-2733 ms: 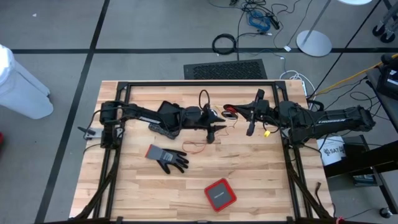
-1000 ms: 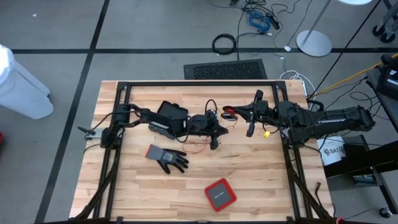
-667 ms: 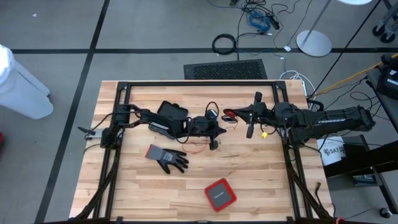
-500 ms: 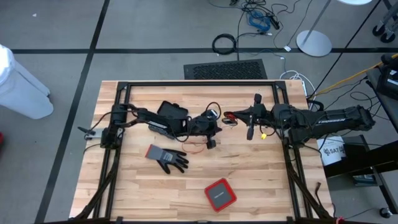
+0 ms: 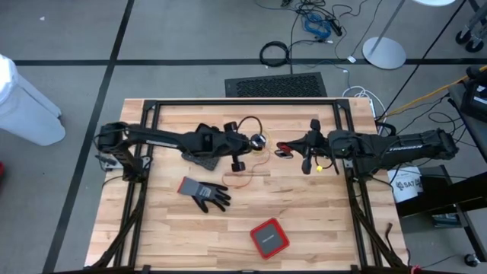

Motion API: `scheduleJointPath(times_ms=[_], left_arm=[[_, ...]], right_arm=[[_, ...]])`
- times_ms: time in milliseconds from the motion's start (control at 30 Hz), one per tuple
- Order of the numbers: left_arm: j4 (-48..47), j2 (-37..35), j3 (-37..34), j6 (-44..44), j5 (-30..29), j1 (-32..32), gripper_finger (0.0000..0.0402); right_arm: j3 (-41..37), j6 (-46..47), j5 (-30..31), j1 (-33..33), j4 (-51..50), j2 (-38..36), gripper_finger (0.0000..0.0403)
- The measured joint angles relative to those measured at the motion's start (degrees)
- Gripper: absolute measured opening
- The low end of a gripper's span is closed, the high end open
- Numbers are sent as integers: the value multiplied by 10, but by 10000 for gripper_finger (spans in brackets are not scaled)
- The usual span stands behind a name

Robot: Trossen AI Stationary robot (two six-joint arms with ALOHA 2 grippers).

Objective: Coil cords
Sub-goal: Coil the red wire onto the spool

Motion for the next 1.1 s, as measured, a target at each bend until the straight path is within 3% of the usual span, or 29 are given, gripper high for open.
scheduleJointPath(times_ms=[267, 533, 1100], left_arm=[[-74, -67, 0, -9, -23, 0, 0], [-79, -74, 0, -17, -8, -12, 0], [-45, -74, 0, -32, 42, -38, 0]], right_arm=[[0, 5, 0, 0, -18, 0, 0], [0, 14, 1, -1, -47, 21, 0], [0, -18, 49, -33, -12, 180, 0]])
